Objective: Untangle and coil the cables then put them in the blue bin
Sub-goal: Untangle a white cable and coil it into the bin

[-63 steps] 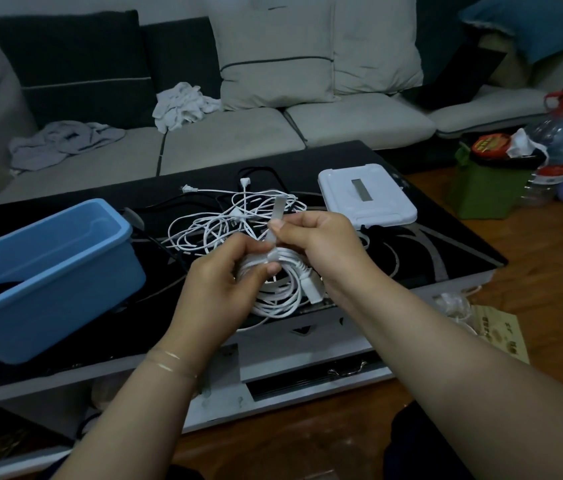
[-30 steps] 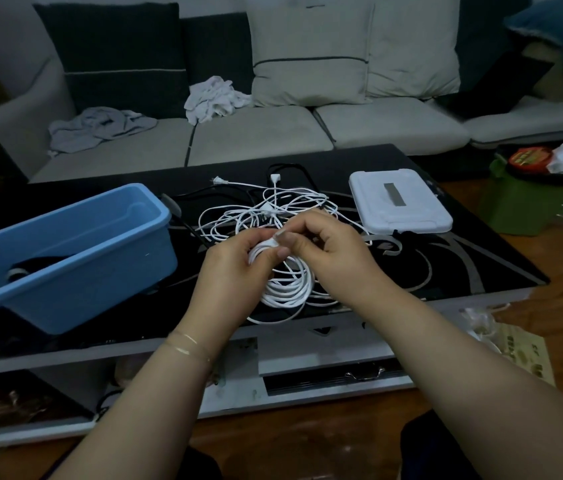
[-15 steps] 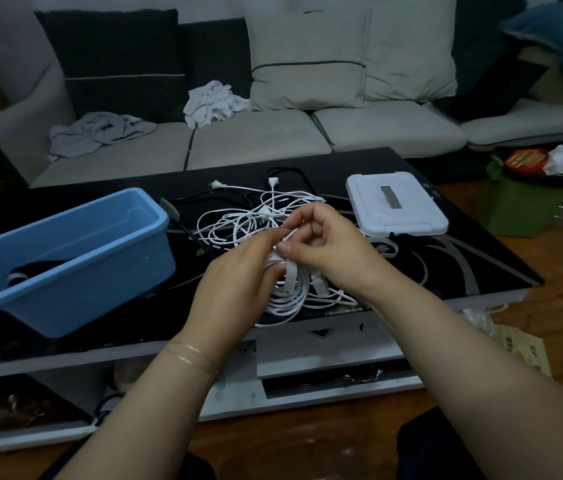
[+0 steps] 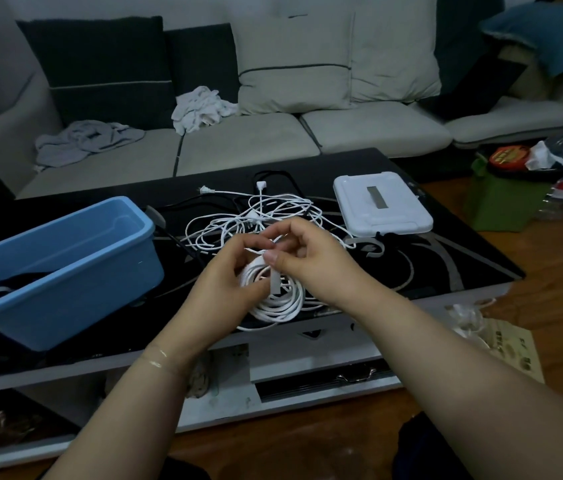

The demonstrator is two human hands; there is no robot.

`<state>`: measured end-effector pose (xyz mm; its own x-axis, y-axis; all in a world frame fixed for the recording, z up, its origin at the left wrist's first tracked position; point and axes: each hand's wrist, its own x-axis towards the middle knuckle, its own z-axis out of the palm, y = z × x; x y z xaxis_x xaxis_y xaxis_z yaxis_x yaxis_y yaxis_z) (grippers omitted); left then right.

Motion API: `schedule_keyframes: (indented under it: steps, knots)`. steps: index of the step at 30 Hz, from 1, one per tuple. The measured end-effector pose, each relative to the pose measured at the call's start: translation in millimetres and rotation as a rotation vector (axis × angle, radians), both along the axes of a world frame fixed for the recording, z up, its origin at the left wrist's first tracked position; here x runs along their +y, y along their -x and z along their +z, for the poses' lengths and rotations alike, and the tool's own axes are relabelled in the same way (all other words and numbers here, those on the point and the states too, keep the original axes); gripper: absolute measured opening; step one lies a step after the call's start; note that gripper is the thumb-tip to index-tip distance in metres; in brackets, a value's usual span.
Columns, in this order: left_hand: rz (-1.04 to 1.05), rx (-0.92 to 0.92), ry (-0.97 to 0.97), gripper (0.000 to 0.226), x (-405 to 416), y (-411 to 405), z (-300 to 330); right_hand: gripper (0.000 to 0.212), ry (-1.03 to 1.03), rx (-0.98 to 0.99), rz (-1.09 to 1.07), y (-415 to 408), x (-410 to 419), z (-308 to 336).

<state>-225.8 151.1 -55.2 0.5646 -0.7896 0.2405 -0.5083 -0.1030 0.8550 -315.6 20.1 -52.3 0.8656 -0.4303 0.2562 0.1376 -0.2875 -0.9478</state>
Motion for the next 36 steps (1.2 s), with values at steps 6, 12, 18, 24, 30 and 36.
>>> schedule_keyframes:
  steps: [6,12,18,24,30,36]
  knots:
    - [-0.060,0.271,0.042,0.042,2.6,-3.4,1.6,0.026,0.133,0.000,-0.040,-0.4,-1.1,-2.1]
    - [-0.119,0.209,-0.023,0.042,8.1,-11.1,-1.4,0.029,0.494,0.130,0.003,2.4,-1.0,-0.8]
    - [-0.086,0.021,-0.126,0.044,6.9,-13.0,-9.4,0.032,0.752,0.269,0.037,1.3,4.9,-2.2]
    - [0.045,-0.196,-0.137,0.041,1.3,-10.4,-14.0,0.033,0.984,0.335,-0.041,-8.7,13.7,-11.2]
    - [0.099,-0.104,-0.079,0.046,-3.2,-3.9,-18.3,0.035,1.033,0.366,-0.189,-13.7,22.1,-15.1]
    - [0.161,0.493,0.031,0.061,-7.1,-4.6,-12.4,0.031,1.023,0.316,-0.270,-18.1,21.4,-15.9]
